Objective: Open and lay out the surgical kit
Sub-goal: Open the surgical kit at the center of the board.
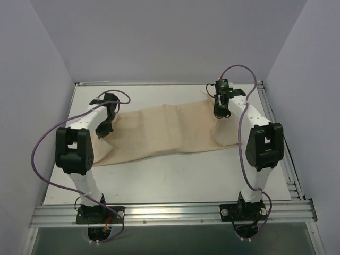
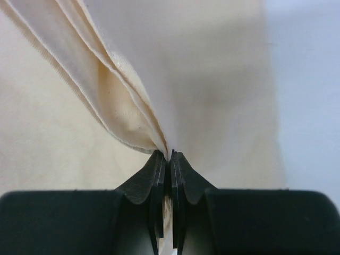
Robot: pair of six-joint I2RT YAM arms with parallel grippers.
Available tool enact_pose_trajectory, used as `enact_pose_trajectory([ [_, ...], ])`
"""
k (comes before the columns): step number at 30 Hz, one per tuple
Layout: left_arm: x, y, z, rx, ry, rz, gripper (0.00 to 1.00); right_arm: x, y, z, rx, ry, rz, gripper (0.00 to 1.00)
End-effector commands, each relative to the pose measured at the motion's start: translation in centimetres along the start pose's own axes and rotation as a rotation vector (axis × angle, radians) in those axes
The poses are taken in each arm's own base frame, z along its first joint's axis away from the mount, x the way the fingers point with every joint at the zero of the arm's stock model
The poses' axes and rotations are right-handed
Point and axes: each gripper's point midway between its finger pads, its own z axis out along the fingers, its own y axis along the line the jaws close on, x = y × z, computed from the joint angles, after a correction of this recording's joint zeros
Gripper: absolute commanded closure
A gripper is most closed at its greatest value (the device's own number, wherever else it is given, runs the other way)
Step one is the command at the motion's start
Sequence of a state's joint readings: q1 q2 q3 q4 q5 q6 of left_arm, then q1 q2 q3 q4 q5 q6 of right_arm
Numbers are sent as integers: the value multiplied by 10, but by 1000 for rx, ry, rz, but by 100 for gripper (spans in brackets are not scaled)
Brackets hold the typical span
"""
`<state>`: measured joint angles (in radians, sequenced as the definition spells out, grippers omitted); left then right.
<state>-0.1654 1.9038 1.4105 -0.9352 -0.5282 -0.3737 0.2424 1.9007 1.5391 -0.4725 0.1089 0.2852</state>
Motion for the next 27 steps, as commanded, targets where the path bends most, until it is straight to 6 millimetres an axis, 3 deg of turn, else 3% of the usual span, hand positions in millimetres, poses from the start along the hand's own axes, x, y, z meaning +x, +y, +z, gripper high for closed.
enact_pose_trajectory([
  [1, -17, 60, -25, -108, -67, -64, 93, -19, -65, -28, 171, -63, 64, 100],
  [5, -22, 105, -18, -185, -82, -149, 98, -19, -132, -23, 337, -49, 150, 100],
  [6, -22, 132, -6, -216, -64, -208, 98, -16, -151, -19, 373, -33, 177, 100],
  [8, -26, 152, 2, -238, -55, -262, 98, -17, -183, -20, 445, -27, 230, 100],
  [9, -25, 167, 11, -249, -37, -332, 98, -14, -197, -11, 460, -5, 246, 100],
  [12, -26, 176, 34, -290, 17, -371, 96, -17, -220, 4, 548, 9, 218, 100],
  [13, -28, 185, 40, -295, 31, -402, 88, -16, -233, 6, 587, 16, 234, 100],
  [15, -37, 185, 49, -247, 49, -446, 76, -12, -252, 14, 663, 42, 229, 100],
  [16, -39, 187, 49, -247, 44, -458, 61, -10, -259, 15, 689, 57, 227, 94],
  [18, -49, 191, 43, -249, -2, -460, 44, -17, -269, 8, 757, 47, 211, 87],
  [19, -50, 189, 39, -234, -4, -461, 37, -22, -270, 7, 754, 34, 198, 71],
  [20, -53, 188, 32, -233, -6, -466, 22, -24, -270, 4, 786, 31, 186, 63],
  [22, -62, 192, 12, -245, -33, -463, 9, -44, -264, -5, 762, -7, 200, 45],
  [24, -75, 183, -17, -241, -98, -446, 6, -68, -250, -20, 750, -70, 187, 34],
  [26, -81, 173, -38, -220, -134, -437, 6, -80, -232, -24, 682, -107, 198, 32],
  [27, -81, 154, -48, -173, -136, -428, 6, -85, -218, -23, 645, -122, 190, 31],
])
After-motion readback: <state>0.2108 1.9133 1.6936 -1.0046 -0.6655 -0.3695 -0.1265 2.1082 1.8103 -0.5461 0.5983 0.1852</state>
